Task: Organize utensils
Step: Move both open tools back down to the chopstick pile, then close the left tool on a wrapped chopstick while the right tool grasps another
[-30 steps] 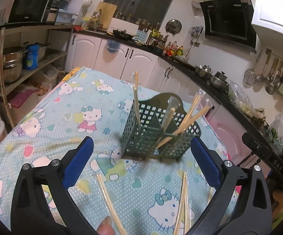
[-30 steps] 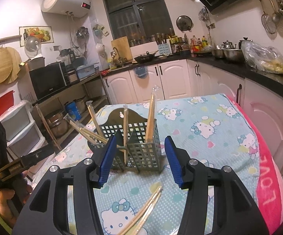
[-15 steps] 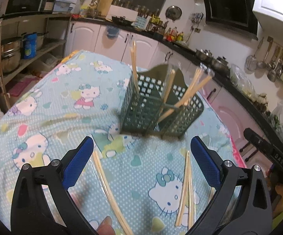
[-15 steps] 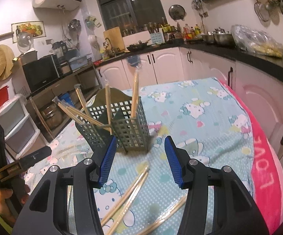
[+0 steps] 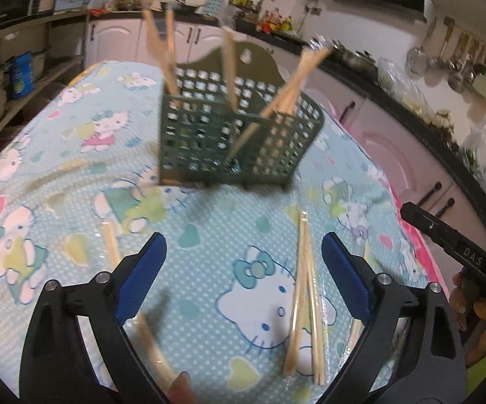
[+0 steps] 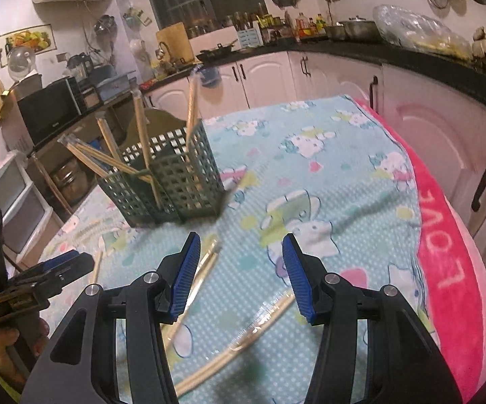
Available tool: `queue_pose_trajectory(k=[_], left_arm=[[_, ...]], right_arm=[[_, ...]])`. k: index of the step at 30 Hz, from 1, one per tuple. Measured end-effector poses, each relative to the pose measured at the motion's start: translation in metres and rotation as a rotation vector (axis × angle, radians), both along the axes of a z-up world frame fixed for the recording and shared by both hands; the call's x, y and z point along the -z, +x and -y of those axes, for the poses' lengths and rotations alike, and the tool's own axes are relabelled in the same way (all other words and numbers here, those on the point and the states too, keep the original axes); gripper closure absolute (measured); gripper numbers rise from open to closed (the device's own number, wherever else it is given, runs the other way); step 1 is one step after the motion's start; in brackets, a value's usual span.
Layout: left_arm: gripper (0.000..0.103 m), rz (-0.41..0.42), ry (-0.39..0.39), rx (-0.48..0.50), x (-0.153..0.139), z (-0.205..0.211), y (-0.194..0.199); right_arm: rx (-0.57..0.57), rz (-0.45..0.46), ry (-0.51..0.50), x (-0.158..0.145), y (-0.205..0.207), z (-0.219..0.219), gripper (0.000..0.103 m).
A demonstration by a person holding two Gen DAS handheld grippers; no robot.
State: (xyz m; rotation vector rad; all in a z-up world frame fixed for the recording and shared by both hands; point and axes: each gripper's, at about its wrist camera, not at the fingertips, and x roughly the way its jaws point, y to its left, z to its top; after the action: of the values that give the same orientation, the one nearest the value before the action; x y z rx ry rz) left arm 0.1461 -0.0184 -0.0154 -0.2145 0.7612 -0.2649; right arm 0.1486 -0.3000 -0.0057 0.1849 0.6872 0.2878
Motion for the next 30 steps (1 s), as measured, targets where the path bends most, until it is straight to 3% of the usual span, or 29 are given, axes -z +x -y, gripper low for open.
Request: queue_pose_trajectory(k=[4, 11, 17, 25, 29, 30], left_arm=[[0.027, -0.026, 0.013, 0.037, 0.007, 0.016, 0.007], [0.048, -0.090, 0.026, 0.124, 0.019, 0.047, 0.030], [0.057, -0.135, 0.049, 0.172, 0.028, 0.068, 0.050], [0.060, -0.186, 0.079, 0.217, 0.037, 0.091, 0.078], [0.078, -0.203, 0.087, 0.218, 0.044, 0.098, 0.089], [0.079, -0.209, 0.089, 0.222, 0.045, 0.100, 0.092]], right_arm=[[0.003, -0.035, -0.011, 0.011, 0.000, 0.005, 0.054], [0.005, -0.100, -0.028, 0.030, 0.006, 0.010, 0.054], [0.014, -0.163, -0.036, 0.049, 0.016, 0.012, 0.054], [0.026, -0.250, -0.012, 0.073, 0.031, 0.012, 0.058], [0.032, -0.252, -0.029, 0.075, 0.035, 0.010, 0.063], [0.036, -0.253, -0.036, 0.076, 0.037, 0.010, 0.068]])
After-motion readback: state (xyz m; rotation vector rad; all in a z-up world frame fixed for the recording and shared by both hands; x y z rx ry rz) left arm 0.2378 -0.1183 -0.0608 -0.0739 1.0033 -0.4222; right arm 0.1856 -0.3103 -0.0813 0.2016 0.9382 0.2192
